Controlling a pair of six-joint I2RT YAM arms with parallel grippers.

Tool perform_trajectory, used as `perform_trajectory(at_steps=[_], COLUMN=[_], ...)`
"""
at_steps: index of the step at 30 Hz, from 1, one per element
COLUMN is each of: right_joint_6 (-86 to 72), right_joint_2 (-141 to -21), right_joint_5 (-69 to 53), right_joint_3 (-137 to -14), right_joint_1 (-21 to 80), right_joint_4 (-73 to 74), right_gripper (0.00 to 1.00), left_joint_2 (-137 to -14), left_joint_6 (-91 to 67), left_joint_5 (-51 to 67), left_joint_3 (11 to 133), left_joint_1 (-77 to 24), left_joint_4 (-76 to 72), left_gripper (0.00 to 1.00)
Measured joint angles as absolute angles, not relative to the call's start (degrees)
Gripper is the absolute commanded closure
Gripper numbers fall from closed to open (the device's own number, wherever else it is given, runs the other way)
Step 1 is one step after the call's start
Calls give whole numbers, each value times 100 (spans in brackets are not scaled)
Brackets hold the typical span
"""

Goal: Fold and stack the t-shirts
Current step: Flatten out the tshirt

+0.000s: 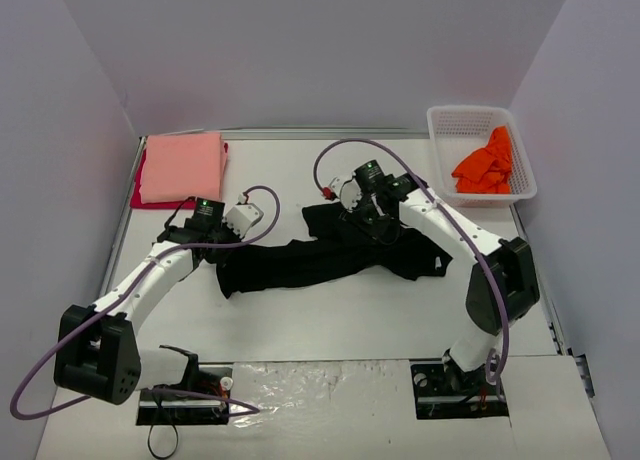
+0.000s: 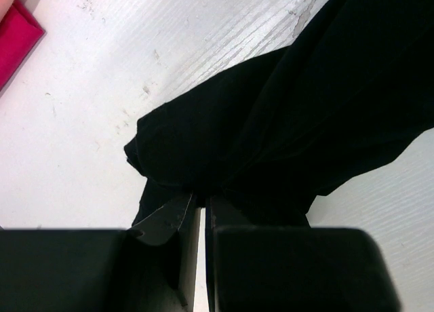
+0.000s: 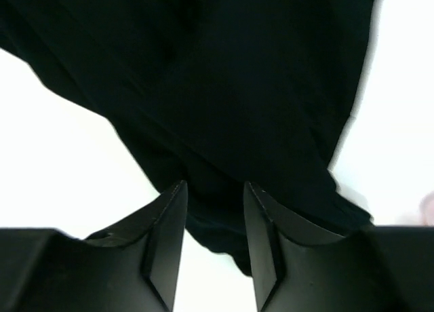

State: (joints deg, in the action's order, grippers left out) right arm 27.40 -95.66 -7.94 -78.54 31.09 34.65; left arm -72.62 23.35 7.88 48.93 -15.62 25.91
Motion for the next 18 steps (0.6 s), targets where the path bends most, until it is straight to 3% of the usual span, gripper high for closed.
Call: perform_trajectory(at_steps=[9, 18], right_joint_6=[2746, 2746], right_joint_2=[-10567, -10770], right_joint_5=[-797, -596], right_joint_3=[-8038, -8355], right_joint_1=[3616, 3642], right_joint_4=[3483, 3411], right_gripper=[59, 57], left_joint_2=[-7262, -7264], left_joint_6=[2338, 2338], left_joint_5=[790, 788], left_joint_3=[4888, 4871], left_joint_1=[-1542, -1487], left_joint_4=[2593, 2591], left_gripper=[98, 98])
